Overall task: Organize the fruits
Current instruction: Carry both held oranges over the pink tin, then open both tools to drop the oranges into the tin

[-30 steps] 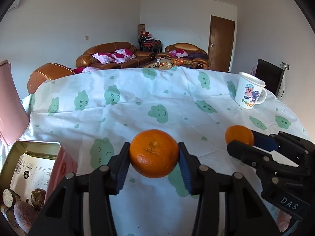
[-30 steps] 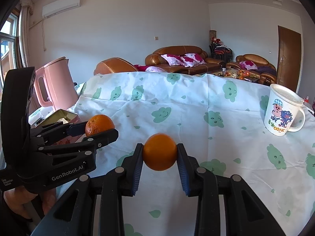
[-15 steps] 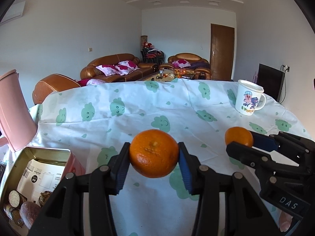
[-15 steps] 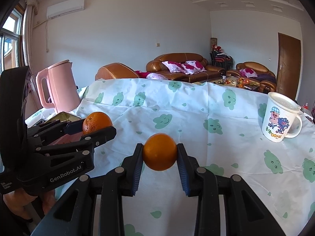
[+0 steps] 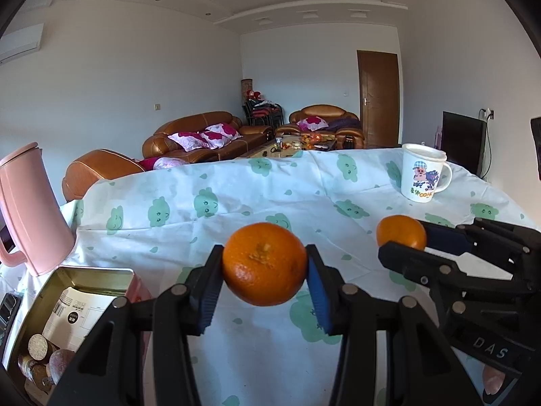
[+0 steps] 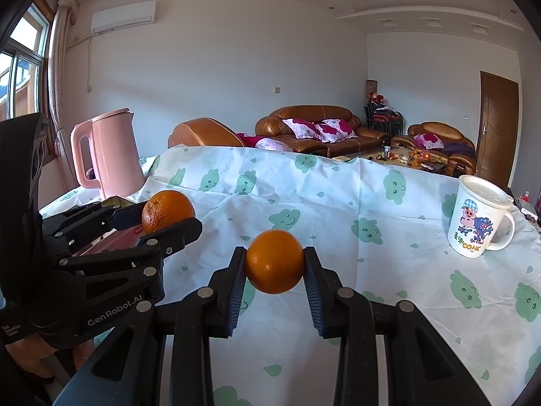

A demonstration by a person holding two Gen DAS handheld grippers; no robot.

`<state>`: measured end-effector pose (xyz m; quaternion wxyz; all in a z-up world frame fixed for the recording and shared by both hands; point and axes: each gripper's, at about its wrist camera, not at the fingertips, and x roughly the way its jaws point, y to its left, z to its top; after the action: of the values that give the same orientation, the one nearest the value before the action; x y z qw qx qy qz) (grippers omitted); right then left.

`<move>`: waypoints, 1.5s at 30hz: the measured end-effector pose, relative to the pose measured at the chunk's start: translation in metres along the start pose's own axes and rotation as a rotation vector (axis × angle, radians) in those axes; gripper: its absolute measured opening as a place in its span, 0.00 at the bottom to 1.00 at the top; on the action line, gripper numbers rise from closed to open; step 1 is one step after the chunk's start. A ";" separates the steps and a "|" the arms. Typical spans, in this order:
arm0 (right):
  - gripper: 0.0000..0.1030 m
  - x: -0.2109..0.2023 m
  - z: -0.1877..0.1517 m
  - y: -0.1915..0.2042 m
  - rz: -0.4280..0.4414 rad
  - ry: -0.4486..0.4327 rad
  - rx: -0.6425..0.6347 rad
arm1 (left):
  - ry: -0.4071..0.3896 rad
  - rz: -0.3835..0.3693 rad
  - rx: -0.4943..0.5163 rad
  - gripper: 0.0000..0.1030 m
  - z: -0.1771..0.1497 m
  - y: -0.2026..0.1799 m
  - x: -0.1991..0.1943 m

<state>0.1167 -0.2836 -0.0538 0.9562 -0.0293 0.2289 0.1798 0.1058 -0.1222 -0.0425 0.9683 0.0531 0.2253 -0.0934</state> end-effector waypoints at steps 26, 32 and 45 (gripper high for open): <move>0.34 0.007 -0.002 0.068 0.120 0.038 -0.031 | 0.059 0.041 -0.075 0.47 -0.024 0.054 -0.036; 0.34 0.012 0.007 0.105 0.194 0.040 -0.065 | 0.070 0.084 -0.115 0.47 -0.033 0.086 -0.055; 0.34 0.021 0.027 0.187 0.343 0.035 -0.161 | 0.079 0.232 -0.193 0.47 -0.052 0.166 -0.088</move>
<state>0.0789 -0.0979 -0.0341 0.9021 -0.0695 0.2318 0.3574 0.0407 0.0616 -0.0393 0.9636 -0.0109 0.2637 0.0434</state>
